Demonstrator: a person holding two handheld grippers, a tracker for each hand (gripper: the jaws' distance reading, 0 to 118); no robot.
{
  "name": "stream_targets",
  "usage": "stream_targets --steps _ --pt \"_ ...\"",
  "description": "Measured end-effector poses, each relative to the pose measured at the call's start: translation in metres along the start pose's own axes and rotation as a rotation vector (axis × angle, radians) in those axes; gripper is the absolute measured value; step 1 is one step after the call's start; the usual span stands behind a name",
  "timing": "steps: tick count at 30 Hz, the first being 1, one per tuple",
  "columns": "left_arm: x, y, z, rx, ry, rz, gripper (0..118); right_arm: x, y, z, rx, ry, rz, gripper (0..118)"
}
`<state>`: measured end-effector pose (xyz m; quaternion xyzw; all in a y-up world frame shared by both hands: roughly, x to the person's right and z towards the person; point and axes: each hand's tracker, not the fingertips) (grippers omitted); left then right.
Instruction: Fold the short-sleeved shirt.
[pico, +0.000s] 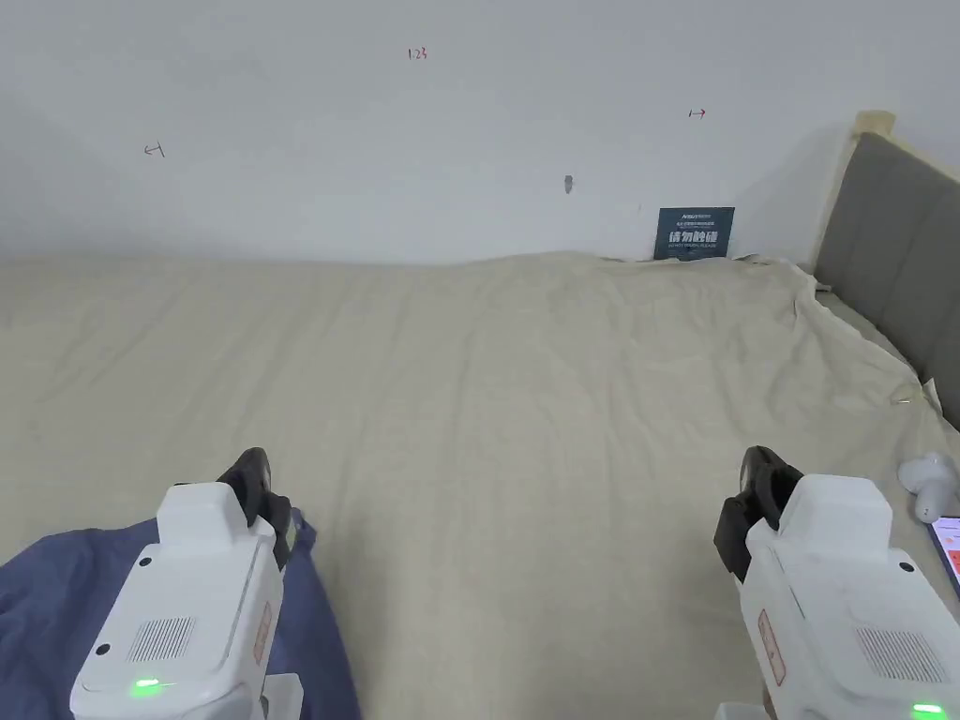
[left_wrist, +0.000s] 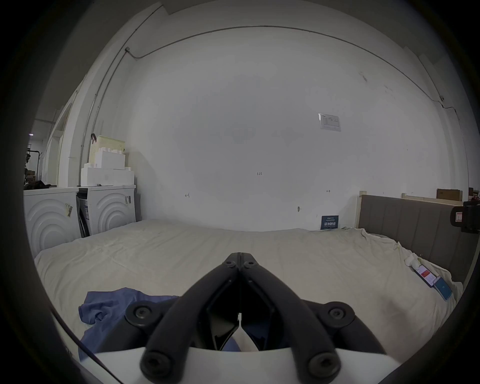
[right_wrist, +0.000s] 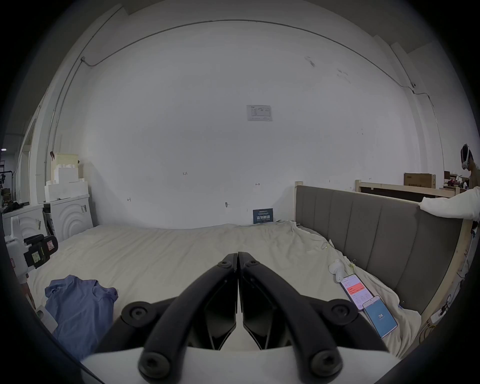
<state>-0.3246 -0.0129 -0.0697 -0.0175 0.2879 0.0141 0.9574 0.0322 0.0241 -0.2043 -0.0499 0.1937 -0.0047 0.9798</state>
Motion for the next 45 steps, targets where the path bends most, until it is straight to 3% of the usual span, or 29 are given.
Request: stream_targets --steps 12,15,17,18,20,25,27,28,30,33,35,38,41,43,45 --pt "0.001 0.001 0.000 -0.003 -0.005 -0.008 0 0.000 0.001 0.001 -0.009 -0.004 0.018 0" --pt "0.001 0.002 0.000 -0.005 -0.009 -0.007 0 -0.003 0.003 0.002 -0.009 -0.011 0.045 0" --pt "0.000 0.005 -0.001 -0.015 -0.018 0.046 0 -0.008 0.007 0.004 0.001 -0.025 0.122 0" --pt "-0.003 0.007 -0.002 -0.017 -0.028 0.101 0 -0.011 0.010 0.004 0.007 -0.037 0.174 0" --pt "-0.016 0.011 -0.005 -0.042 -0.087 0.340 0 -0.023 0.017 0.007 0.029 -0.109 0.340 0" --pt "-0.061 -0.004 -0.012 -0.022 -0.354 1.194 0 -0.054 0.013 0.013 0.202 -0.259 0.852 0" --pt "-0.068 -0.016 -0.014 0.008 -0.442 1.453 0 -0.056 0.009 0.014 0.254 -0.238 0.969 0" --pt "-0.069 -0.021 -0.013 0.027 -0.451 1.511 0 -0.057 0.009 0.016 0.264 -0.235 0.974 0" --pt "-0.068 -0.020 -0.010 0.036 -0.412 1.527 0 -0.054 0.010 0.016 0.260 -0.217 0.929 0" --pt "-0.067 -0.002 -0.008 -0.002 -0.325 1.344 0 -0.047 0.016 0.017 0.208 -0.181 0.752 0" --pt "-0.051 0.021 -0.001 -0.030 -0.245 0.948 0 -0.036 0.022 0.015 0.145 -0.127 0.546 0" --pt "-0.010 0.045 0.009 -0.024 -0.074 0.378 0 -0.013 0.027 0.012 0.036 -0.042 0.166 0" --pt "0.014 0.040 0.015 0.061 -0.030 0.022 0 0.005 0.022 0.010 -0.011 0.039 -0.111 0" --pt "0.027 0.029 0.016 0.086 0.046 -0.174 0 0.013 0.017 0.009 -0.035 0.058 -0.190 0" --pt "0.036 0.018 0.014 0.061 0.070 -0.281 0 0.004 0.017 0.014 -0.036 0.035 -0.159 0"
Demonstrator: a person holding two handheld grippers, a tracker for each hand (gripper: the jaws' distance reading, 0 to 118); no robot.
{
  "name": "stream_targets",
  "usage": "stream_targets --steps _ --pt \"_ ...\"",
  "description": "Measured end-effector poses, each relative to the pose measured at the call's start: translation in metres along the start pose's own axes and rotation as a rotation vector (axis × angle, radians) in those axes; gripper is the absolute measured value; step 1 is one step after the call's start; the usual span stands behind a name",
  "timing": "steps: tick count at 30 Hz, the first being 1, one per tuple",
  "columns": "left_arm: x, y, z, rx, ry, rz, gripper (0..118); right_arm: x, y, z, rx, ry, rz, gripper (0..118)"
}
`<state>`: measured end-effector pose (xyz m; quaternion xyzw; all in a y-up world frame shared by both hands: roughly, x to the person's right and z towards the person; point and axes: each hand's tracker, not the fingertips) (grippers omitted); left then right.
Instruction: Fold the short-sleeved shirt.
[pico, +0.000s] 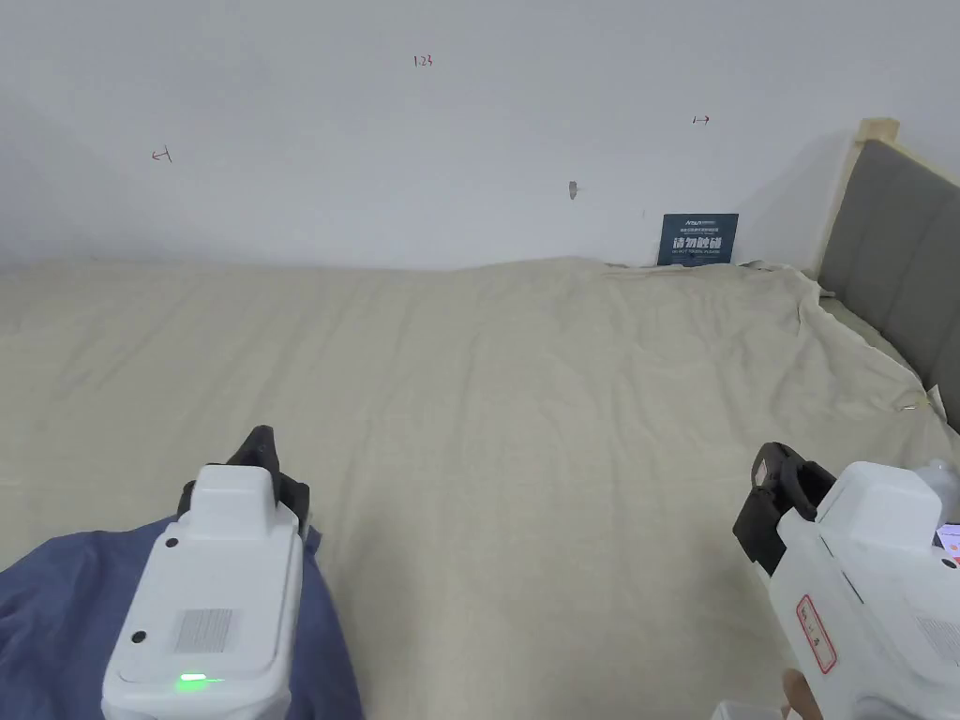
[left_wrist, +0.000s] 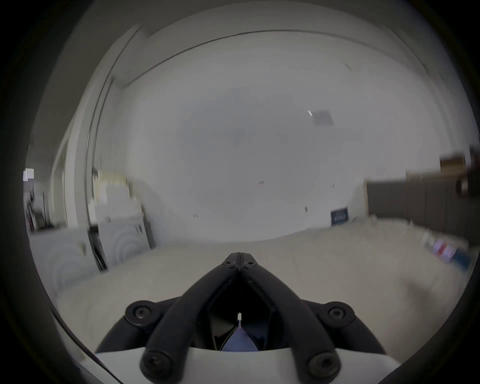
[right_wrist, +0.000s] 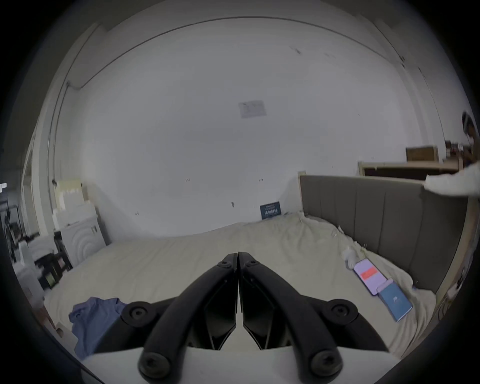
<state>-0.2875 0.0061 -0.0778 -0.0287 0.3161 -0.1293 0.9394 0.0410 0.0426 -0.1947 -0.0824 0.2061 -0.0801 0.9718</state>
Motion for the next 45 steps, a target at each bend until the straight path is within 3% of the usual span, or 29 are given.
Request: stream_targets --steps 10,18,45 --pt "-0.011 -0.006 -0.002 -0.046 -0.055 0.144 0 -0.003 -0.005 -0.001 0.017 -0.003 0.108 0" --pt "-0.017 -0.006 -0.005 -0.049 -0.055 0.177 0 -0.021 0.005 0.010 0.021 -0.002 0.122 0" --pt "-0.016 -0.002 -0.002 -0.048 -0.074 0.181 0 -0.021 0.010 0.013 0.025 -0.003 0.135 0"
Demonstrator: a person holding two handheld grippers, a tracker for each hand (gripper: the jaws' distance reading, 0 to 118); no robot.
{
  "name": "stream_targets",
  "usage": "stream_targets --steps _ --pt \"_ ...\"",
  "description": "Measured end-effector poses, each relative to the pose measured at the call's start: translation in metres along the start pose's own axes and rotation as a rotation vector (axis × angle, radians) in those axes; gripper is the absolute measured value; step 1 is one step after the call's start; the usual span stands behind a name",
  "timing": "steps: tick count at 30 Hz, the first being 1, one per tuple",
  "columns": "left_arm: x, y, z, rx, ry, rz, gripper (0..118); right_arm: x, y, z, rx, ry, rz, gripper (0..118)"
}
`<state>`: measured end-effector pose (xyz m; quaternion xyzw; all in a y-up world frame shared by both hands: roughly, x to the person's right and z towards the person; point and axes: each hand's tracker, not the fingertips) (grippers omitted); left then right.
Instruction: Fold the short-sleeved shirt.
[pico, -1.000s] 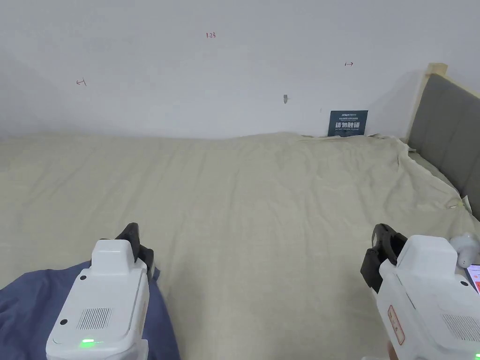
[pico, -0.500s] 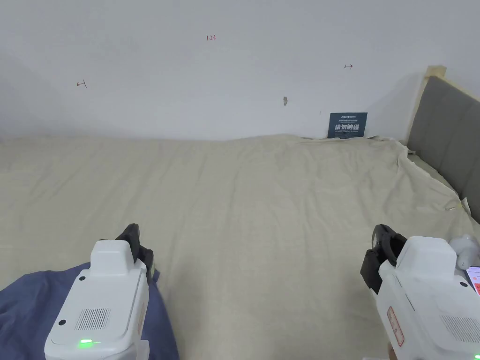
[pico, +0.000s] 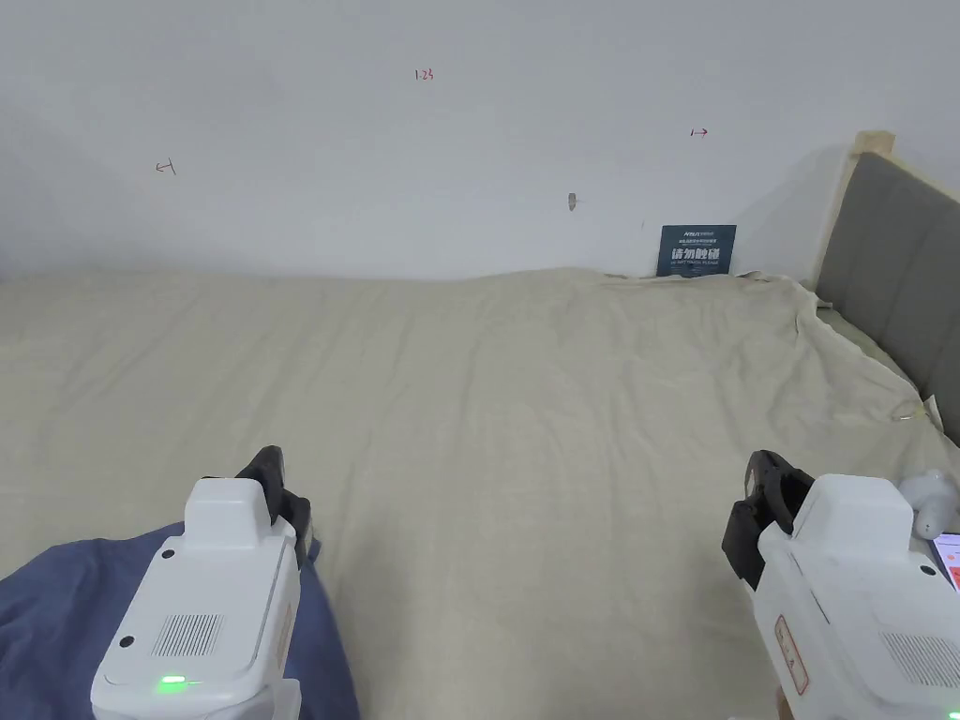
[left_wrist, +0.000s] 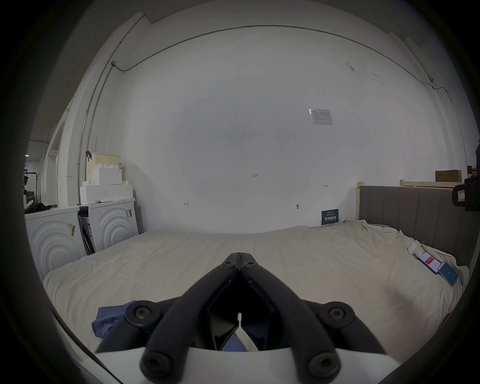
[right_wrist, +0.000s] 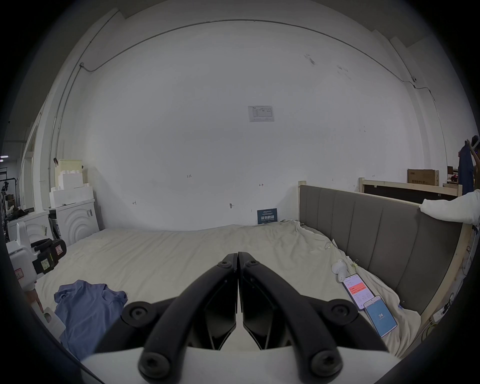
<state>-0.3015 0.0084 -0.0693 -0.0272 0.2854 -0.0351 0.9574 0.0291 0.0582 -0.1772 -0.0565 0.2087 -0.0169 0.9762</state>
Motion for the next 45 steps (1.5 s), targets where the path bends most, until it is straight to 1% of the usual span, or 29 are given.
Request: stream_targets --steps 13,19,25,37,40,45 --pt "-0.006 0.000 0.001 -0.007 0.007 -0.006 0 -0.005 0.002 -0.005 0.000 0.010 0.010 0" --pt "-0.025 -0.001 0.005 -0.005 0.047 -0.004 0 -0.017 -0.002 -0.020 0.000 0.059 0.021 0" --pt "-0.064 -0.003 0.020 -0.011 0.140 -0.005 0 -0.057 -0.003 -0.031 0.005 0.160 0.044 0" --pt "-0.165 -0.007 0.083 -0.028 0.402 -0.020 0 -0.149 -0.018 -0.050 -0.002 0.414 0.061 0" --pt "-0.186 -0.011 0.100 -0.036 0.458 -0.023 0 -0.174 -0.023 -0.050 -0.016 0.482 0.078 0" --pt "-0.212 -0.017 0.121 -0.051 0.526 -0.022 0 -0.205 -0.029 -0.046 -0.016 0.546 0.108 0"
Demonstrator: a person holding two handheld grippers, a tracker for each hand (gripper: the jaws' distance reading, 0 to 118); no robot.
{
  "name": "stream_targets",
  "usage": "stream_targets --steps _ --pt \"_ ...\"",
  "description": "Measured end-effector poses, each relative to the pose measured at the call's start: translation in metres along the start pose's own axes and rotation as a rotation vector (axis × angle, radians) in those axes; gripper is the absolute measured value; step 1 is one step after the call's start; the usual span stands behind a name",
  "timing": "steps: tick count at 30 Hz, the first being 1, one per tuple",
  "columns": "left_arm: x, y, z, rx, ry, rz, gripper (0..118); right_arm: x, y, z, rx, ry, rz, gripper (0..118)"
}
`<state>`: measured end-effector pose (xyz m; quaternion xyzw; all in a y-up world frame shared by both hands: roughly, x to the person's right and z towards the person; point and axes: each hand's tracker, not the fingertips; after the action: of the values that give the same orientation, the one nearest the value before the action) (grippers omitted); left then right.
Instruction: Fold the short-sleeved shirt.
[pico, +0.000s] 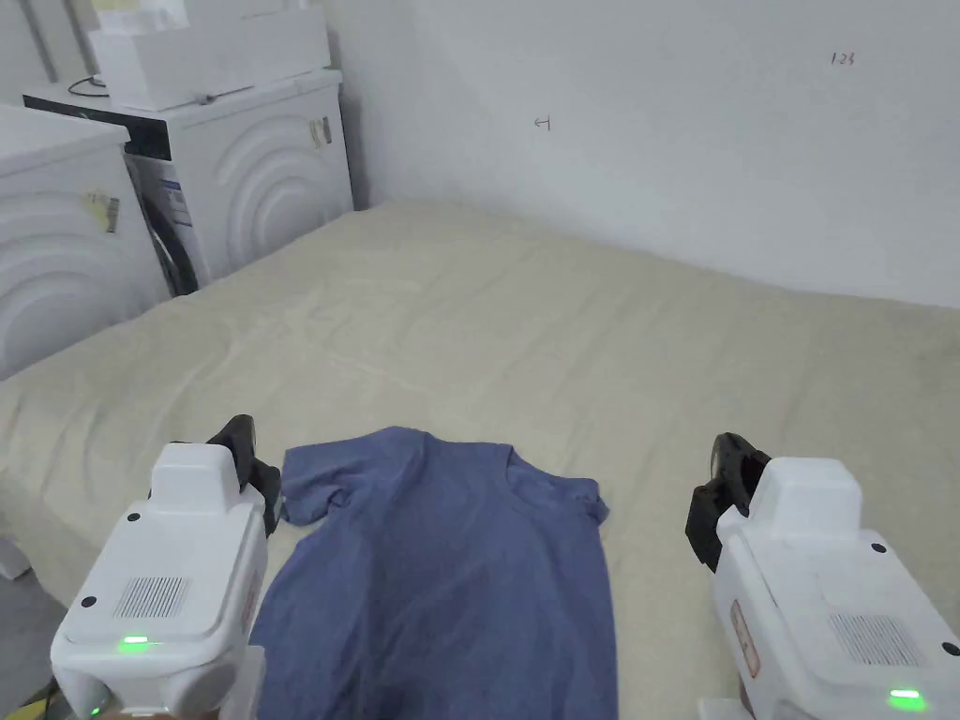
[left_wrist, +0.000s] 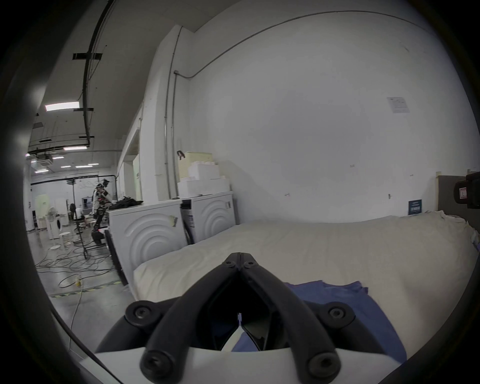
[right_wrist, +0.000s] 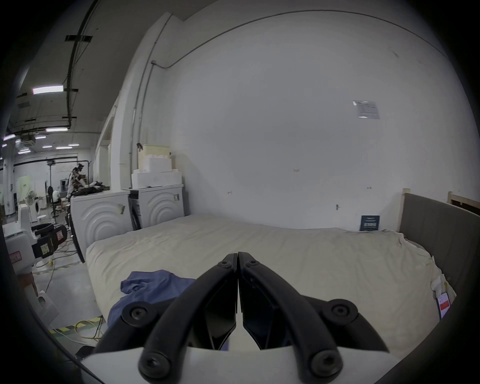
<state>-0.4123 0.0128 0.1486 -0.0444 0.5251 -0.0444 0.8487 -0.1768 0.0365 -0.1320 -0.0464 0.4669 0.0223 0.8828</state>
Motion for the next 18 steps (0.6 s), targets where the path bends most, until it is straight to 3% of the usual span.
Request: stream_targets --steps 8,18 --pt "-0.010 -0.004 0.000 -0.016 0.020 -0.007 0 -0.009 -0.001 -0.001 0.000 0.021 0.000 0" --pt "0.027 -0.014 -0.043 -0.227 -0.208 0.063 0 0.014 -0.002 0.003 -0.012 -0.037 0.009 0"
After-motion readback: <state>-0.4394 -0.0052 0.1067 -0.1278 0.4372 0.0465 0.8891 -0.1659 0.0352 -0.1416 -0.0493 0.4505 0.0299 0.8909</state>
